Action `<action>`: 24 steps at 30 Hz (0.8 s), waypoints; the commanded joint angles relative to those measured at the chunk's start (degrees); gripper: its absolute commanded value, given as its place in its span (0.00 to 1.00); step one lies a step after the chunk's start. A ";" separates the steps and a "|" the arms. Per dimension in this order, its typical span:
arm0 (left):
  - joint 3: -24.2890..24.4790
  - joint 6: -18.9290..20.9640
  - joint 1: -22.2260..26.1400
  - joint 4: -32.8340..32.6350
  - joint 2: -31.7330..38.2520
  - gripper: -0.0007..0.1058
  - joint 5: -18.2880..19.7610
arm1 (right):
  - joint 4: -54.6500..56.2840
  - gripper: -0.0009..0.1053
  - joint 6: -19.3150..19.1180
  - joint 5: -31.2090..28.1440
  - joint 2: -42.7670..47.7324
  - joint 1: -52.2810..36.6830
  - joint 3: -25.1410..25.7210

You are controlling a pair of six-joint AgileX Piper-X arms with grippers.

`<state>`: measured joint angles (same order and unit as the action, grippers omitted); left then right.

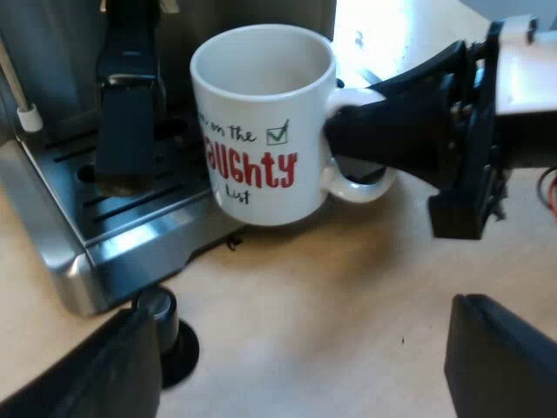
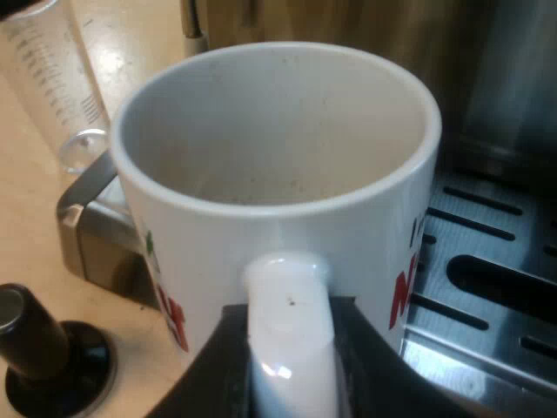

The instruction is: Place mug into machine

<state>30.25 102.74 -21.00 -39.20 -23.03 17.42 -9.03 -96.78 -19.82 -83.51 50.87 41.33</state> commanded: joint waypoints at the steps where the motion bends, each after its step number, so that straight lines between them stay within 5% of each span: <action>1: 0.35 -0.96 0.06 2.49 -0.03 0.65 0.84 | -5.43 0.01 -0.93 -0.93 -0.76 -0.03 1.26; 24: 0.35 -1.08 0.06 3.53 -0.03 0.65 5.32 | -18.73 0.01 -1.12 -5.08 -11.68 -0.03 3.41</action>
<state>30.25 101.64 -21.00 -36.70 -23.03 22.18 -25.51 -96.90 -24.32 -95.71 50.87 43.63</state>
